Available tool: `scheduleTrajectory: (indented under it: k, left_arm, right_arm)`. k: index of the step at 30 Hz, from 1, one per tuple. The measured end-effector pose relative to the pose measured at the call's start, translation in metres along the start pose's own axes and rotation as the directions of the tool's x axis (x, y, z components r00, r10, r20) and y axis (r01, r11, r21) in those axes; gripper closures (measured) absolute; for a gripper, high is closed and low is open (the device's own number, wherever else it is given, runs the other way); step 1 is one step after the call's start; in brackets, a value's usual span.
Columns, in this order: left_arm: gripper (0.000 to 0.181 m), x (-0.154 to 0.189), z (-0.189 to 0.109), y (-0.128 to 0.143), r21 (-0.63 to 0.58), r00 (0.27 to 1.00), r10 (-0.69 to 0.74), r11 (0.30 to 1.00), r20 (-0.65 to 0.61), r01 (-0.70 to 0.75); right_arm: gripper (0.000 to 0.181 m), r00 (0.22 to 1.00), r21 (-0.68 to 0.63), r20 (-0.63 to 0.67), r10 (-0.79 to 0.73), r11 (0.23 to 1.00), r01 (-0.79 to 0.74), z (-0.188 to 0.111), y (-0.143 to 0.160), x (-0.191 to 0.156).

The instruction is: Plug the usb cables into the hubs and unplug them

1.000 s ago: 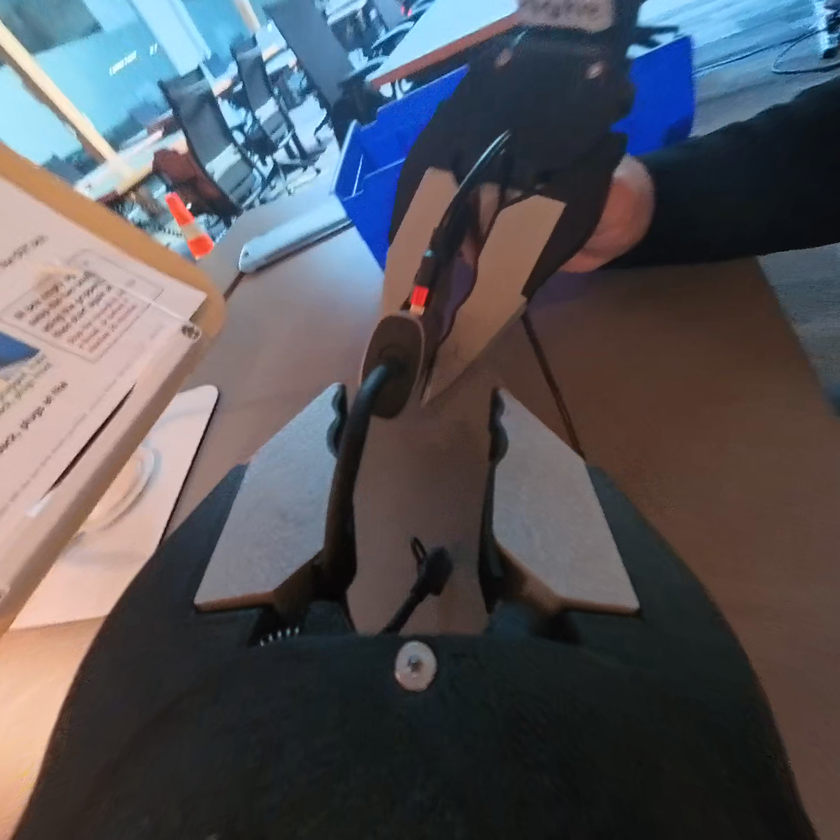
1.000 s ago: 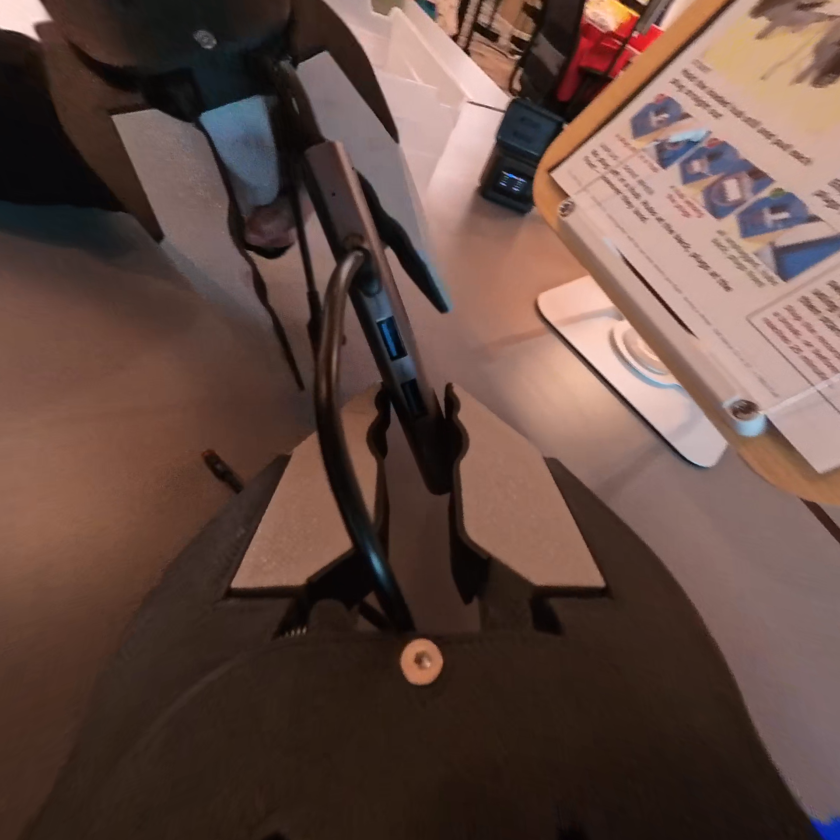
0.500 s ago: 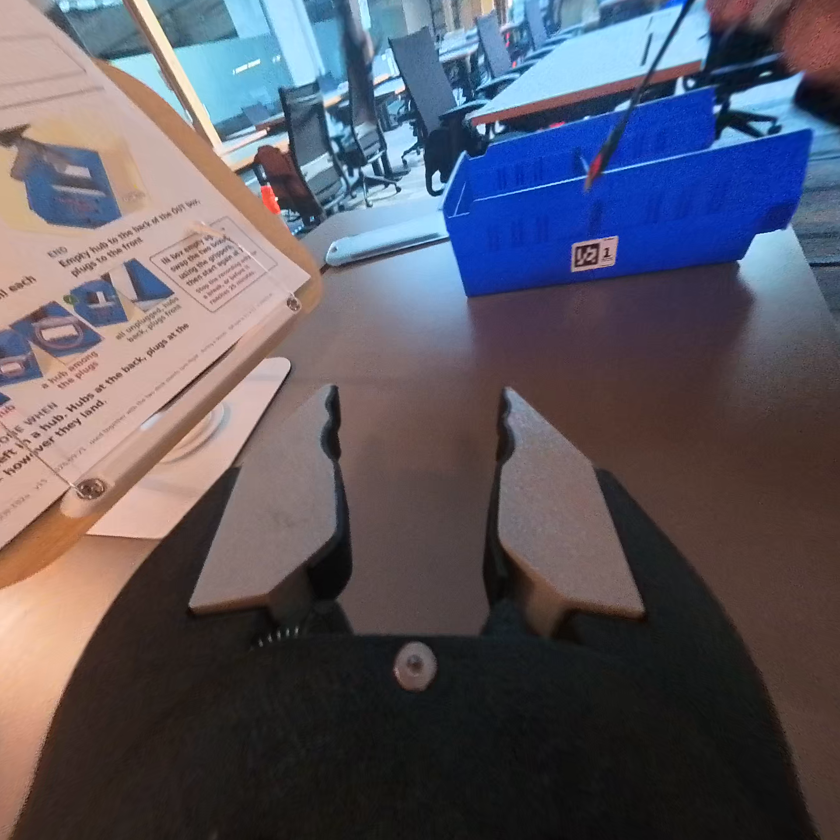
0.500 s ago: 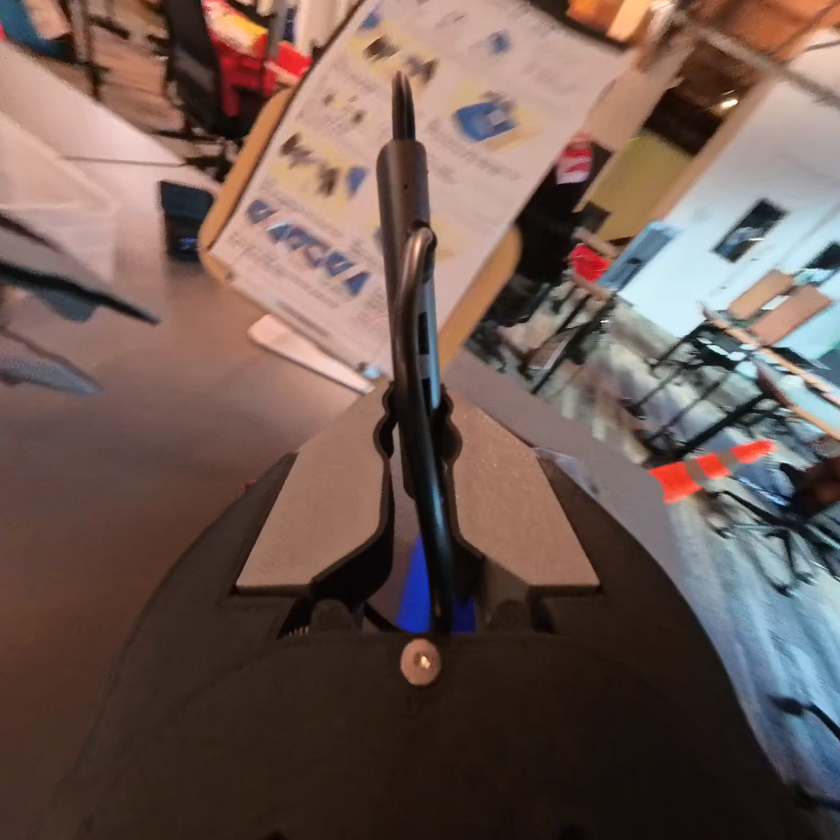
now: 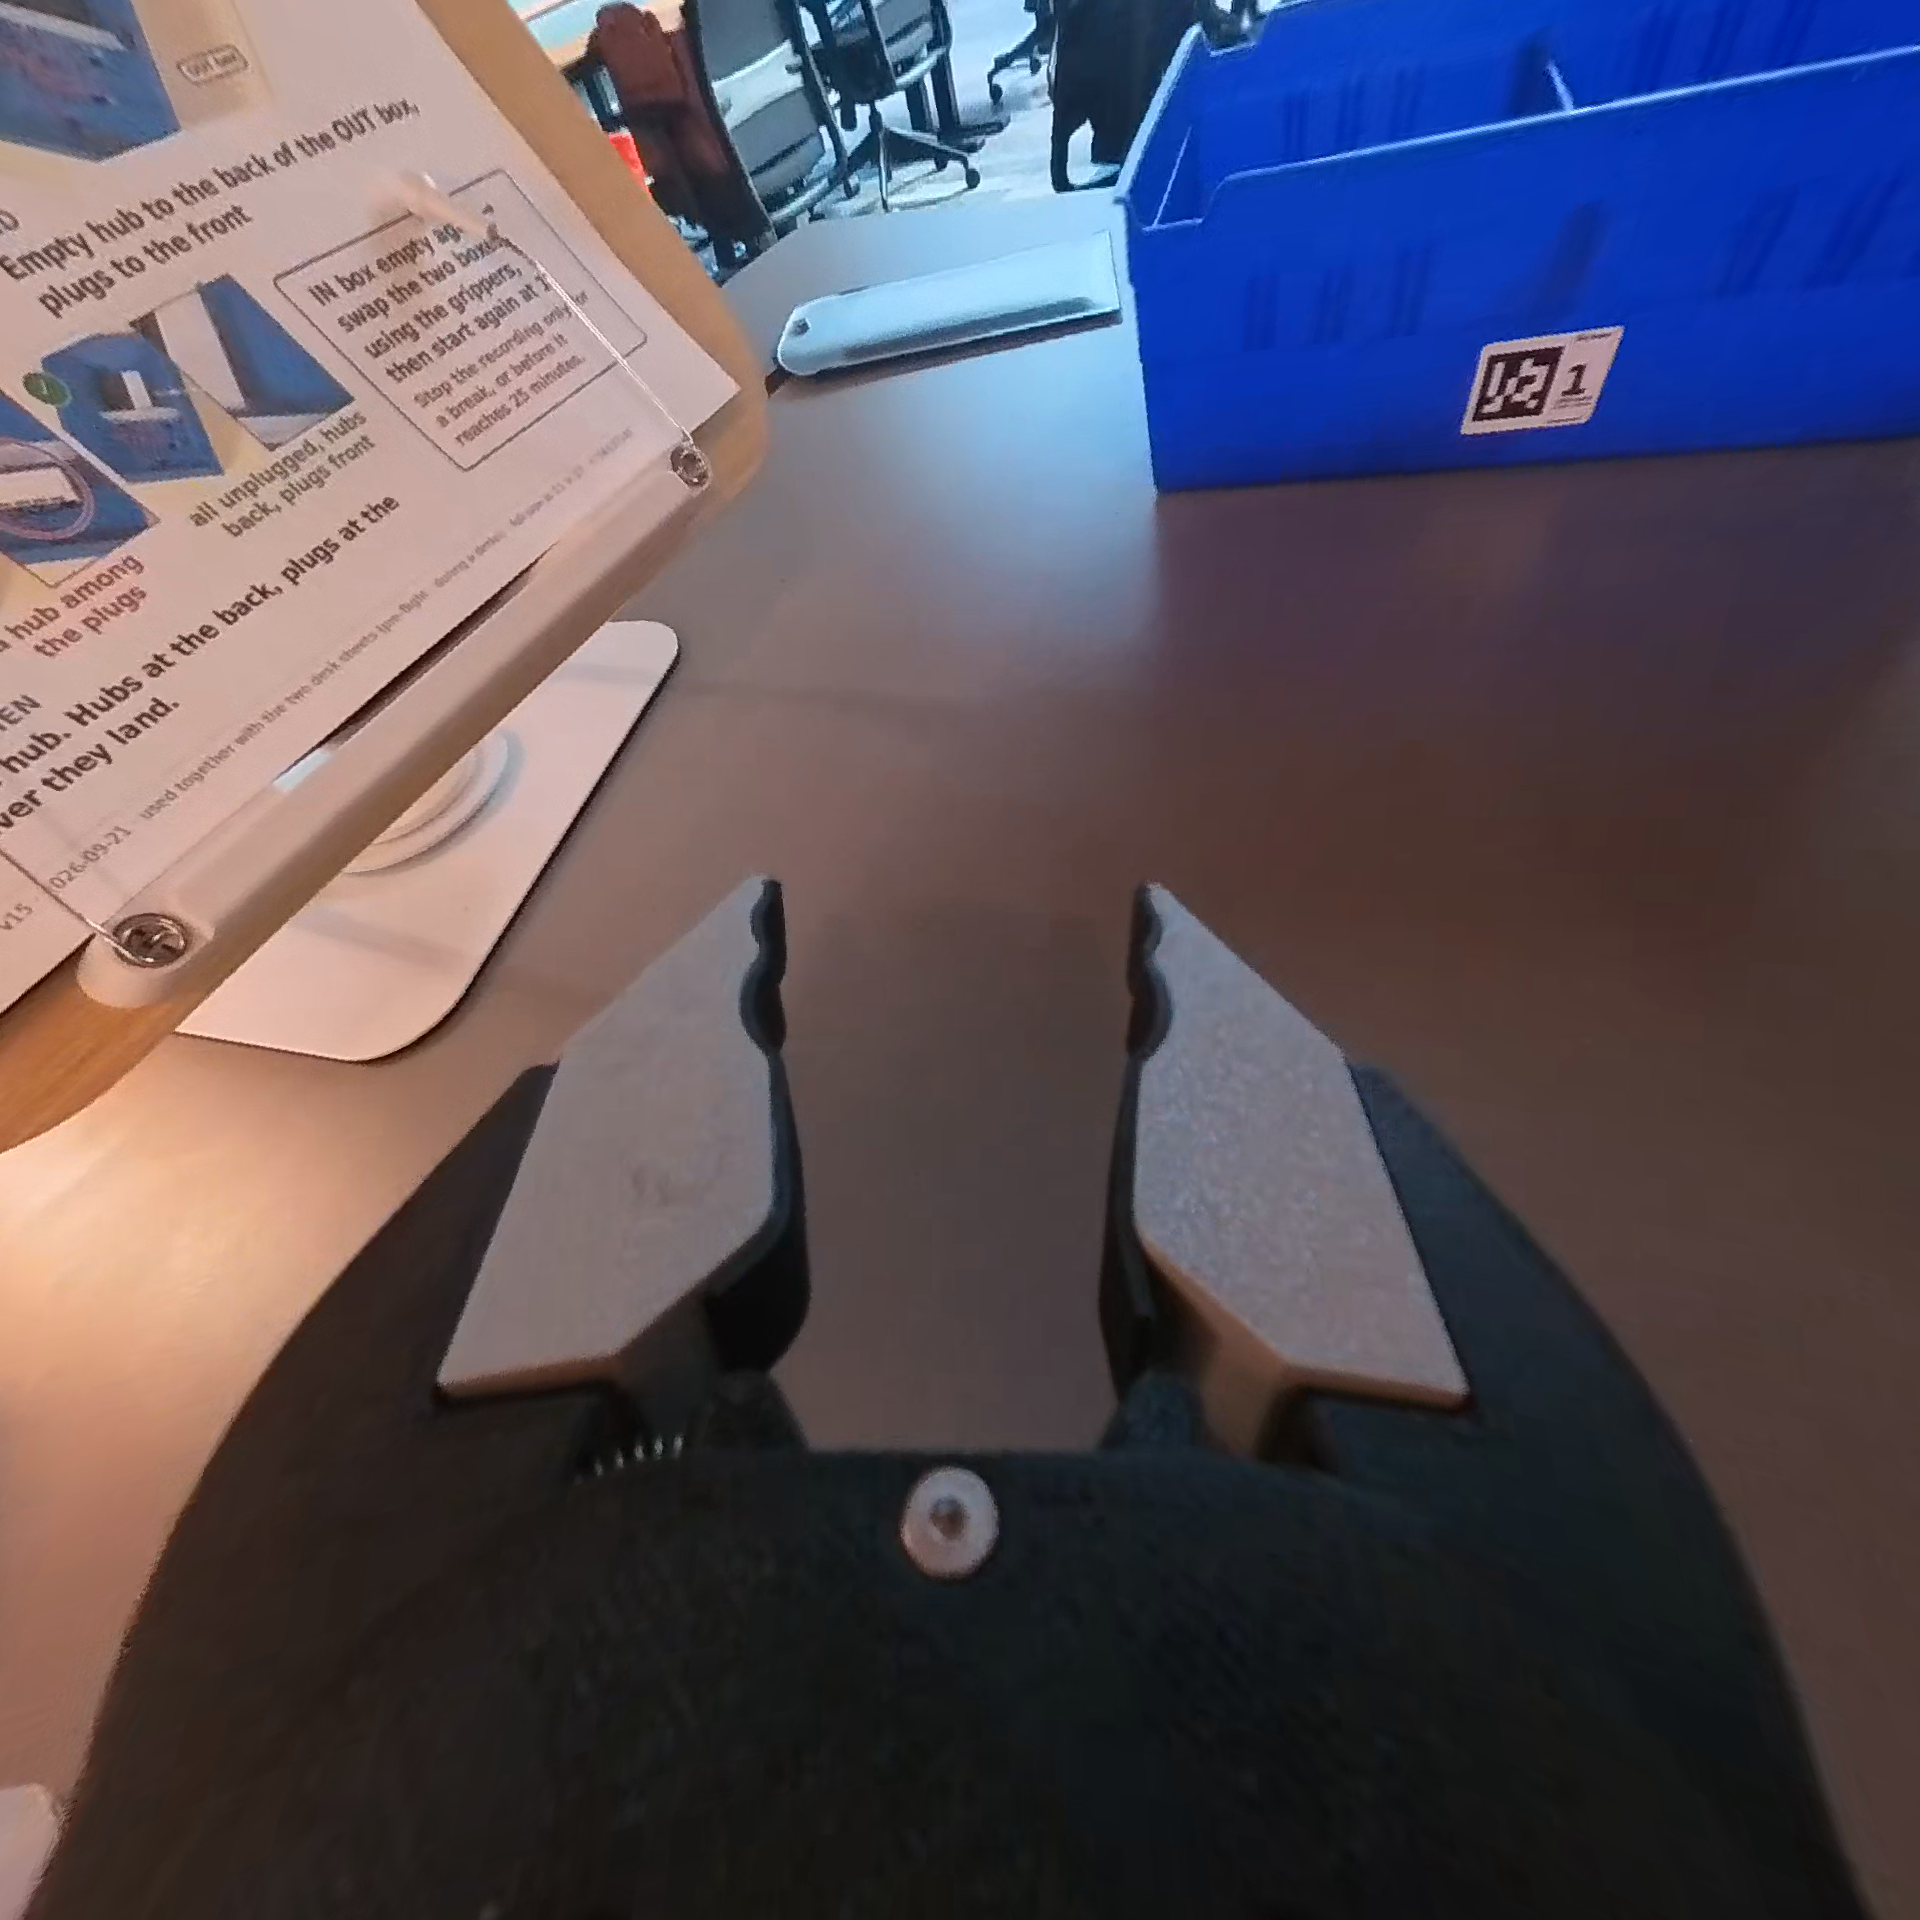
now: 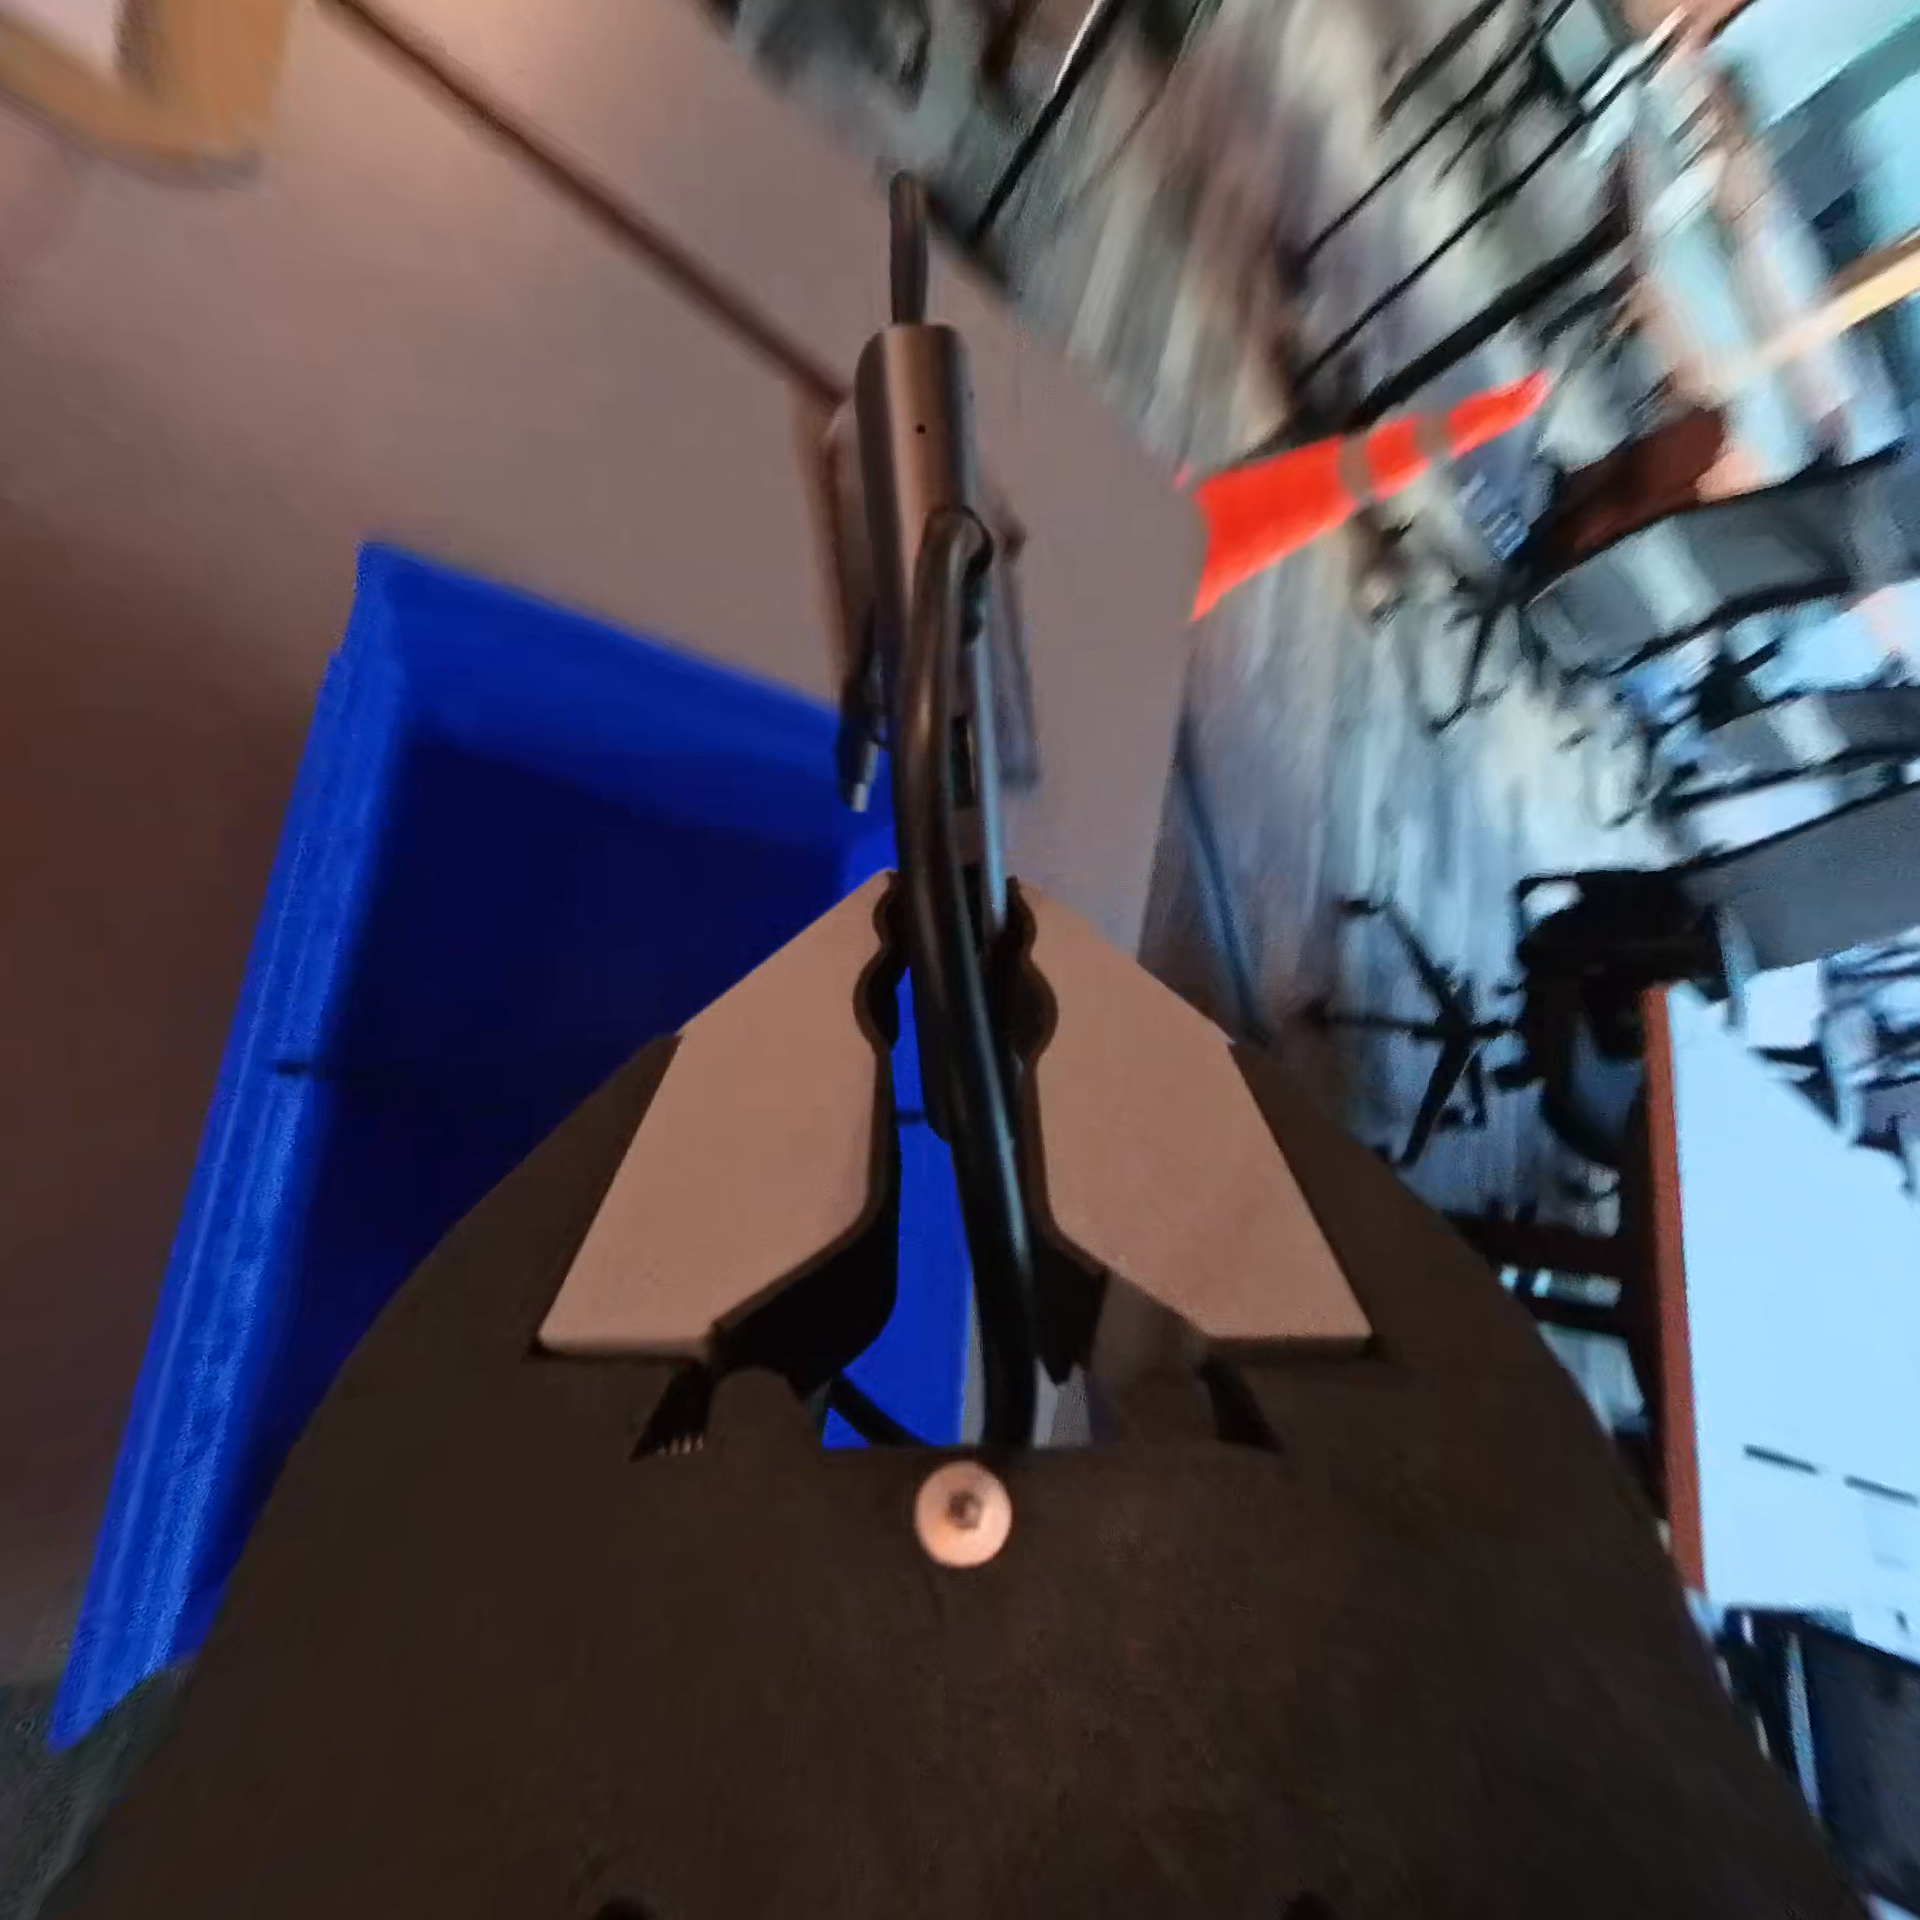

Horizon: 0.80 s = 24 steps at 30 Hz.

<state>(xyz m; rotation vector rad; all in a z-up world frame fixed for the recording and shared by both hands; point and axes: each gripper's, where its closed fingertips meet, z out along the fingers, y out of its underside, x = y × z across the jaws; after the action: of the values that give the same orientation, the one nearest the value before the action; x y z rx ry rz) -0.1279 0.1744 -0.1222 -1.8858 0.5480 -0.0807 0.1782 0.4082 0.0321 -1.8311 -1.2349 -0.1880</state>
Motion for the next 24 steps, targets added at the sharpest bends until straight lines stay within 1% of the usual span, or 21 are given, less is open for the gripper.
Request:
scheduleTrajectory:
  k: [2,4,7,9,11,13,15,17,18,19,21,22,24]
  left_arm:
    - [0.117,0.0,0.002,0.004,-0.017,1.0,-0.007,1.0,-0.002,0.007]
    - [0.117,0.0,0.004,0.007,-0.032,1.0,-0.005,0.999,-0.006,0.005]
    - [0.118,0.002,0.006,0.009,-0.044,1.0,0.006,0.999,-0.013,-0.006]
    - [0.118,0.003,0.007,0.011,-0.052,1.0,0.011,0.999,-0.014,-0.012]
    - [0.118,0.003,0.008,0.013,-0.06,1.0,0.009,0.998,-0.02,-0.01]
    - [0.119,0.003,0.008,0.015,-0.069,1.0,0.004,0.998,-0.023,-0.005]
    - [0.119,0.002,0.008,0.016,-0.074,1.0,0.0,0.997,-0.024,-0.002]
    - [0.12,0.002,0.007,0.016,-0.072,1.0,-0.004,0.997,-0.027,0.002]
    - [0.12,0.002,0.007,0.016,-0.071,1.0,-0.006,0.997,-0.028,0.004]
    - [0.12,0.002,0.006,0.015,-0.071,1.0,-0.008,0.997,-0.029,0.006]
    - [0.121,0.002,0.006,0.014,-0.07,0.999,-0.01,0.998,-0.031,0.008]
    - [0.121,0.002,0.005,0.014,-0.069,0.999,-0.011,0.998,-0.032,0.008]
    - [0.121,0.002,0.005,0.015,-0.071,0.999,-0.011,0.997,-0.033,0.009]
  right_arm:
    - [0.166,0.997,-0.161,0.067,0.023,0.987,-0.012,0.017,0.019,-0.011]
    - [0.166,0.991,-0.283,0.131,0.031,0.959,0.007,0.032,0.031,-0.024]
    - [0.167,0.975,-0.416,0.214,0.051,0.908,0.044,0.06,0.042,-0.045]
    - [0.167,0.961,-0.481,0.261,0.095,0.876,0.044,0.081,0.044,-0.058]
    - [0.167,0.928,-0.576,0.327,0.177,0.816,0.048,0.099,0.051,-0.076]
    - [0.166,0.917,-0.673,0.334,0.216,0.736,0.072,0.117,0.066,-0.084]
    - [0.166,0.915,-0.718,0.321,0.243,0.693,0.068,0.133,0.076,-0.087]
    - [0.167,0.858,-0.757,0.367,0.358,0.651,0.052,0.136,0.081,-0.106]
    - [0.166,0.837,-0.783,0.386,0.388,0.617,0.075,0.134,0.089,-0.113]
    - [0.166,0.834,-0.801,0.397,0.382,0.588,0.112,0.133,0.099,-0.116]
    - [0.163,0.876,-0.824,0.375,0.304,0.542,0.164,0.135,0.12,-0.108]
    - [0.16,0.892,-0.827,0.361,0.273,0.536,0.17,0.138,0.126,-0.103]
    - [0.155,0.881,-0.819,0.377,0.287,0.547,0.173,0.136,0.129,-0.106]
